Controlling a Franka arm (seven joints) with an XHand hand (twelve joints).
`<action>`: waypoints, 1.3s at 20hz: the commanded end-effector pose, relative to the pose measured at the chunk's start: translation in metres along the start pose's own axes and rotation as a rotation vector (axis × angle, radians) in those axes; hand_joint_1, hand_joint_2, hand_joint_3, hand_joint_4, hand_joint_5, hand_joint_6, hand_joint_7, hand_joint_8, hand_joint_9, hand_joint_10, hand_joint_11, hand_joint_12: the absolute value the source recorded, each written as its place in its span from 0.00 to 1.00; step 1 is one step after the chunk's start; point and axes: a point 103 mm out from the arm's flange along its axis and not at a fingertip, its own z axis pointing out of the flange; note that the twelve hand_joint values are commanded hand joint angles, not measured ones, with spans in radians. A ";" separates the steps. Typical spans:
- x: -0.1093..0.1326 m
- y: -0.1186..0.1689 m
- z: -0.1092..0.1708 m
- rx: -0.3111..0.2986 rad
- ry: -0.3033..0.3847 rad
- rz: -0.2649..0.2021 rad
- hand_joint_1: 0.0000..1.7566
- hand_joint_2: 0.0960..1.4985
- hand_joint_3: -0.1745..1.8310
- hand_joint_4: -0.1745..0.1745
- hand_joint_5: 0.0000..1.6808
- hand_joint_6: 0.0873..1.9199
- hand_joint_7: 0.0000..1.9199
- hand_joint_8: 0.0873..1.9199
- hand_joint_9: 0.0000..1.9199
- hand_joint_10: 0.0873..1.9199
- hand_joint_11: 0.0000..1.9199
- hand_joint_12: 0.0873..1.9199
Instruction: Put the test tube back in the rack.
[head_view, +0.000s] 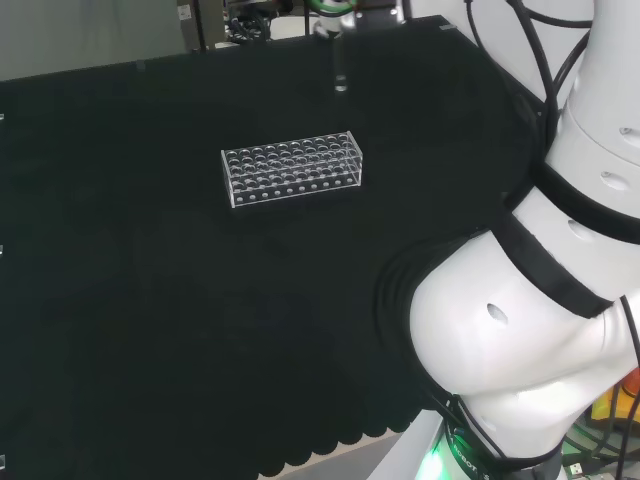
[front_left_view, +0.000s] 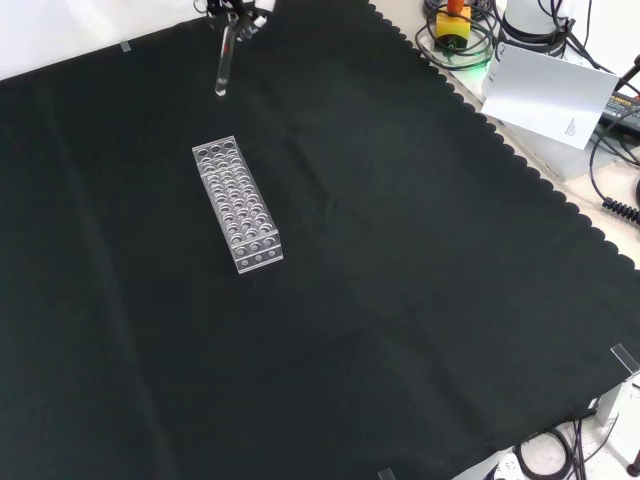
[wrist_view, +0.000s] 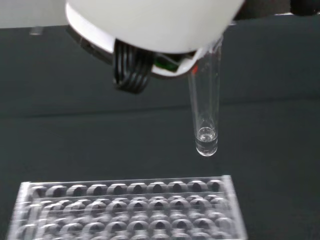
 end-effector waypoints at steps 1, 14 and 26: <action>0.043 -0.003 0.006 0.012 0.073 -0.083 0.71 0.32 0.44 0.00 0.94 0.00 0.98 0.03 0.94 0.00 0.62 0.47; 0.056 0.007 0.037 0.107 0.113 -0.085 0.71 0.33 0.44 0.00 0.94 0.00 0.98 0.03 0.94 0.00 0.62 0.47; 0.049 0.024 0.064 0.172 0.043 -0.077 0.71 0.32 0.44 0.00 0.94 0.00 0.98 0.03 0.94 0.00 0.62 0.47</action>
